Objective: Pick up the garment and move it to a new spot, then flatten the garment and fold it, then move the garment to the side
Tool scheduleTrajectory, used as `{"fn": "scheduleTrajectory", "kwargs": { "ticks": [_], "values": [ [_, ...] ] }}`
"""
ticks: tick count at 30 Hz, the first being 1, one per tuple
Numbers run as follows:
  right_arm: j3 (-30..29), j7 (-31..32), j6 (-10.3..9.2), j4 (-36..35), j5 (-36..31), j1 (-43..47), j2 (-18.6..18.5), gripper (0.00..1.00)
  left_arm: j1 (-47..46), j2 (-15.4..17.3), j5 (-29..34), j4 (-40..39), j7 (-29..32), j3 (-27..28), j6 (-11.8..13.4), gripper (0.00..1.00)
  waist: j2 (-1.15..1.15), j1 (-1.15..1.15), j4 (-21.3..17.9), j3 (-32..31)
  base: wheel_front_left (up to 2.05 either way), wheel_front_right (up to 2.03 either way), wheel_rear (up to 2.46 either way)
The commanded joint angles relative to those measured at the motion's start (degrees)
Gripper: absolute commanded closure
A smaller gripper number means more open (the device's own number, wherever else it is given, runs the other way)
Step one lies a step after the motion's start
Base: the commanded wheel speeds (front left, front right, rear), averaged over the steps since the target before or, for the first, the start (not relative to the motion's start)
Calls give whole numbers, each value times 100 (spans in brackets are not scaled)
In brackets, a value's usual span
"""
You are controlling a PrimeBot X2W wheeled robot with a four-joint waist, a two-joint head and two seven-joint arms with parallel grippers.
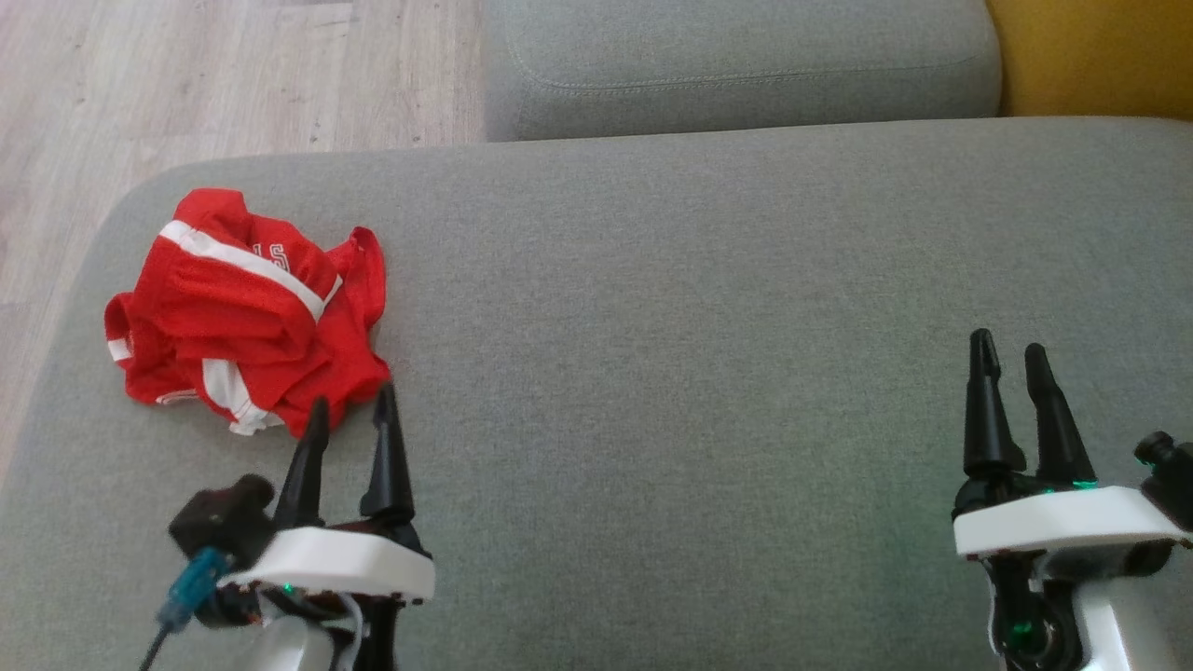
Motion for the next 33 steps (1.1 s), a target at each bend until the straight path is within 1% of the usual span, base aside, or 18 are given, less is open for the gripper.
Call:
{"fn": "scheduleTrajectory", "kwargs": {
  "ticks": [1,10,11,12,14,15,19,25,29,32,33],
  "values": [
    [96,-66,26,-250,-155,-336,-38,0,-323,105,152,-213,-85,66,45,0,0,0,1,1,0,0,0],
    [179,-217,29,-224,-1178,-338,-41,0,-557,422,956,-145,-238,-618,507,0,0,0,29,-8,0,0,0],
    [179,-217,29,-224,-1178,-338,-41,0,-557,422,956,-145,-238,-618,507,0,0,0,29,-8,0,0,0],
    [211,-239,30,-217,-1442,-346,-42,0,-605,487,1102,-115,-272,-769,582,0,0,0,36,-13,0,0,0],
    [220,-245,30,-225,-1569,-353,-42,0,-629,511,1165,-109,-289,-836,627,0,0,0,39,-14,0,0,0],
    [243,-262,31,-255,-1822,-367,-43,0,-678,562,1296,-95,-323,-961,717,0,0,0,44,-13,0,0,0],
    [311,-299,33,-332,-2315,-384,-44,0,-778,689,1641,16,-391,-1204,917,0,0,0,50,-9,0,0,0],
    [408,-366,35,-436,-2863,-384,-46,0,-928,807,1999,29,-493,-1550,1147,0,0,0,70,-9,0,0,0],
    [392,-436,36,-441,-2848,-348,-48,0,-910,758,1876,-170,-561,-1619,1273,0,0,0,85,-12,0,0,0],
    [307,-492,37,-307,-2358,-279,-49,0,-823,683,1639,-392,-612,-1592,1231,0,0,0,100,-16,0,0,0],
    [314,-521,38,-273,-2347,-279,-49,0,-783,673,1584,-438,-629,-1555,1206,0,0,0,103,-16,0,0,0]
  ]
}}
